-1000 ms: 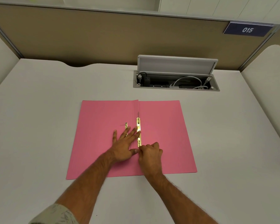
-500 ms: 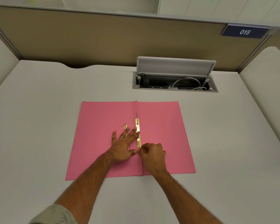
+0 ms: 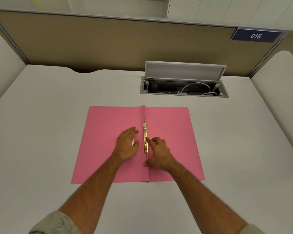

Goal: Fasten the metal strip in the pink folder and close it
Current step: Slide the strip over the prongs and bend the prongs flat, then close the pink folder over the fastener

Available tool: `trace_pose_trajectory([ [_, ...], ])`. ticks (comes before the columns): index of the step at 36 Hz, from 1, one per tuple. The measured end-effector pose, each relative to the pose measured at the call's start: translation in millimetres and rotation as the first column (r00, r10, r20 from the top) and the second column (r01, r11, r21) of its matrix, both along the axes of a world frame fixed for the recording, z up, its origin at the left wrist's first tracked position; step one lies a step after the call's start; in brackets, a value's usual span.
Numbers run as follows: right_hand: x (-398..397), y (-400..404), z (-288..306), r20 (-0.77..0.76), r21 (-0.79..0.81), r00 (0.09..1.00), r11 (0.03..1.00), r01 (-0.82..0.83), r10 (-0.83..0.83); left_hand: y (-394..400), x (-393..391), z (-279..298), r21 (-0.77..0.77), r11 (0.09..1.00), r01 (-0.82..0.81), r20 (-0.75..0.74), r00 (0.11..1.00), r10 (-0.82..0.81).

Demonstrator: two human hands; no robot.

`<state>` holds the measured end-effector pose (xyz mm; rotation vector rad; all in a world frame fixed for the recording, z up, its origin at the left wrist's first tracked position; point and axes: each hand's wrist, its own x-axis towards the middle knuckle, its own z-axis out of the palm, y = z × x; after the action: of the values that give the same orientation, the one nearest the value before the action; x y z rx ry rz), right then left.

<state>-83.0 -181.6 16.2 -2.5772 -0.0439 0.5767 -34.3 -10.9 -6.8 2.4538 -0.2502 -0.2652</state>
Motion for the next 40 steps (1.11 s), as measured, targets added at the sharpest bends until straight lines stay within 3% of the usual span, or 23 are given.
trace_pose_trajectory([
  [9, 5, -1, -3, 0.069, -0.158, 0.993, 0.984, -0.082, 0.094, 31, 5, 22, 0.264, 0.932, -0.248, 0.031, 0.968, 0.249],
  [22, 42, 3, 0, 0.020, -0.199, 0.995, 0.976, -0.089, 0.095, 71, 17, 30, 0.340, 0.834, -0.434, -0.054, 0.877, 0.478],
  [40, 50, 6, -6, 0.014, -0.261, 0.993, 0.959, -0.113, 0.121, 90, 32, 25, 0.358, 0.753, -0.552, -0.115, 0.774, 0.622],
])
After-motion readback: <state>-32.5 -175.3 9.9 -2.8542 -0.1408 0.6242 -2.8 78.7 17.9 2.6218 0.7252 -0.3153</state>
